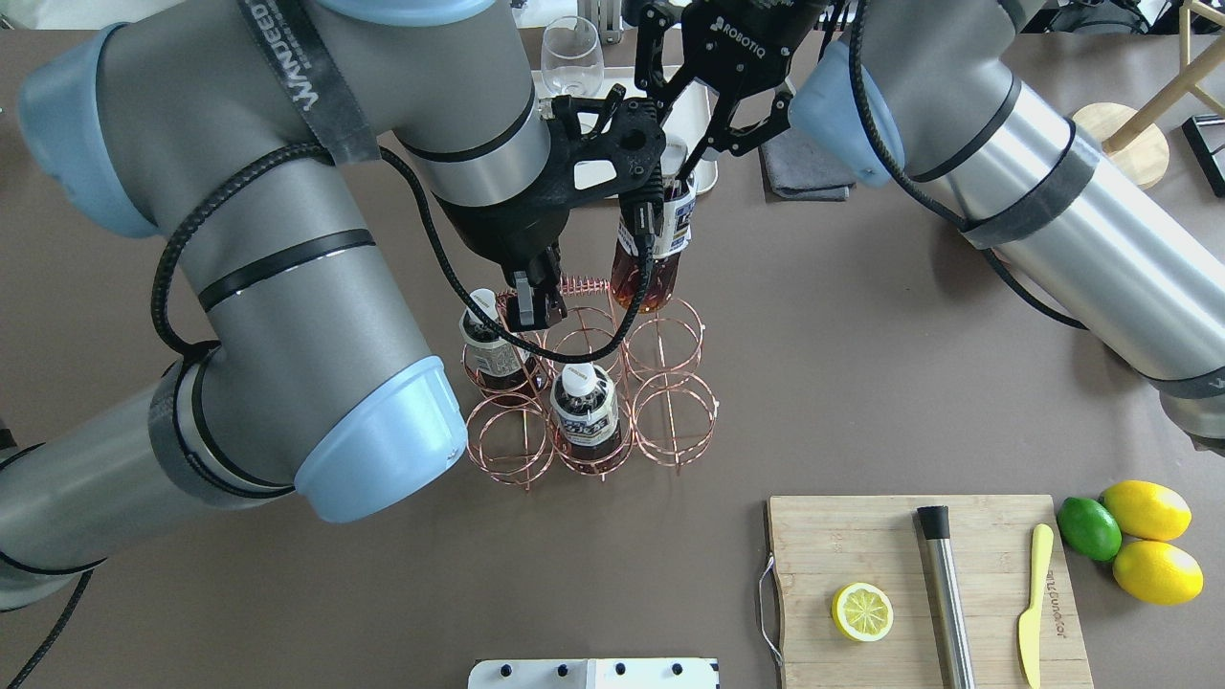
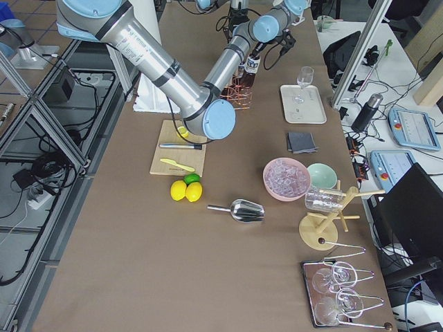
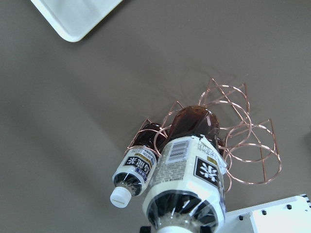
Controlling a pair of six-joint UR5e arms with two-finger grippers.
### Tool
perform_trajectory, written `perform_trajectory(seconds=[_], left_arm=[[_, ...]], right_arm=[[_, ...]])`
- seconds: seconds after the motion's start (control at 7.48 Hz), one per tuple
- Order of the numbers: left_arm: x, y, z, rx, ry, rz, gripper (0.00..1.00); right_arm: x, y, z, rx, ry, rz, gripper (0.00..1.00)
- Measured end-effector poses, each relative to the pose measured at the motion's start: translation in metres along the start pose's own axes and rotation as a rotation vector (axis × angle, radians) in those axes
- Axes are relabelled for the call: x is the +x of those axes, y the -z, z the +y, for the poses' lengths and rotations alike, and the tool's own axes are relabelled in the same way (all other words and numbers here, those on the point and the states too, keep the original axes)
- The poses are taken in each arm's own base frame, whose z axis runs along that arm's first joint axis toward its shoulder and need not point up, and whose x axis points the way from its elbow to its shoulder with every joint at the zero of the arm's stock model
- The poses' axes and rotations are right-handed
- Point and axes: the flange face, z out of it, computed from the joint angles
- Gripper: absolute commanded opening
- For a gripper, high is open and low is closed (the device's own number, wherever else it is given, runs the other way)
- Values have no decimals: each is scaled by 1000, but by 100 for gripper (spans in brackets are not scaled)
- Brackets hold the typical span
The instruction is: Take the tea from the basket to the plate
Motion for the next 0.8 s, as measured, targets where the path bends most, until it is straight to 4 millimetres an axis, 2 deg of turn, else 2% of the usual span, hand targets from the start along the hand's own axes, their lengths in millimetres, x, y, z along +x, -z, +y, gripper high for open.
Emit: perform_trajectory(seconds=[0.13, 0.27, 0.4, 0.67, 0.8], left_arm=[[0, 0, 0, 1, -1, 0, 0], [1, 0, 0, 1, 1, 0, 0], [1, 0, 0, 1, 3, 0, 0], [2, 3, 0, 6, 3, -3, 0], [4, 10, 1, 14, 0, -9, 0]], right_arm=[[-6, 17, -3, 16, -13, -11, 0], [-16, 25, -15, 36, -19, -10, 0], [-27, 28, -41, 65, -6, 6, 0], [-46, 24, -111, 98, 52, 56, 0], [-49, 18, -147, 108, 72, 68, 0]])
